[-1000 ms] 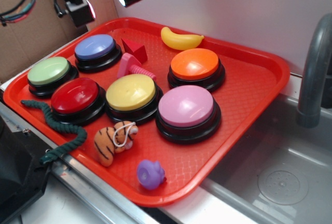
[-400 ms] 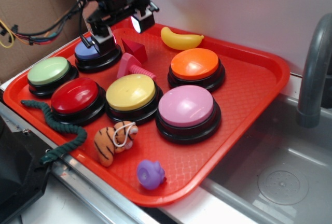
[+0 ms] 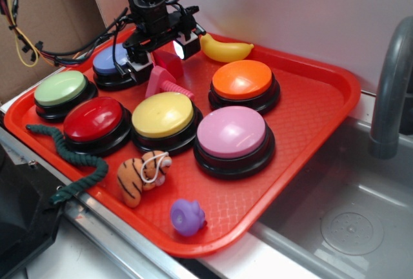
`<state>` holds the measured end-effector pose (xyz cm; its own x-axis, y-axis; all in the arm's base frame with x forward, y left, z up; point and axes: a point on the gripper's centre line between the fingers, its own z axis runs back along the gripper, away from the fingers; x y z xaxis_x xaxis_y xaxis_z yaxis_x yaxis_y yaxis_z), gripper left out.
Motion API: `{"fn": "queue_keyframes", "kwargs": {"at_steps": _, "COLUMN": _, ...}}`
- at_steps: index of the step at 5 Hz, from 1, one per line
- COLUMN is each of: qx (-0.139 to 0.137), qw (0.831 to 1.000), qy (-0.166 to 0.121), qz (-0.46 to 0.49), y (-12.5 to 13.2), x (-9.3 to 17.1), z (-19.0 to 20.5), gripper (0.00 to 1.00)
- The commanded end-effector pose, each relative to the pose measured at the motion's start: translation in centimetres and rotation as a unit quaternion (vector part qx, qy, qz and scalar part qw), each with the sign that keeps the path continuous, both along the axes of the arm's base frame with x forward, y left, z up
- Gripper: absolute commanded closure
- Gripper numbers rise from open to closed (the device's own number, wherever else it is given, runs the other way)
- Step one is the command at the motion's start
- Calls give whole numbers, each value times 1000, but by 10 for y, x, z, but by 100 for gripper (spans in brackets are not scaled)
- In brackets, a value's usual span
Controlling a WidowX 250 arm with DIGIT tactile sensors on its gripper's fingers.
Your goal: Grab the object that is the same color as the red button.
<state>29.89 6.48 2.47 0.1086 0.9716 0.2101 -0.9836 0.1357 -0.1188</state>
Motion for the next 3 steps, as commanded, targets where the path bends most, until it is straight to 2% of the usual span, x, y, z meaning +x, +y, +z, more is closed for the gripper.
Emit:
{"fn": "queue_keyframes", "kwargs": {"at_steps": 1, "qx": -28, "qw": 999, "qy": -46, "qz": -7, "y": 9, "x": -1, "z": 13, "gripper": 100}}
{"fn": "queue_keyframes", "kwargs": {"at_steps": 3, "qx": -24, "qw": 990, "qy": -26, "qz": -138, "y": 11, "x": -6, "z": 58, "gripper": 100}}
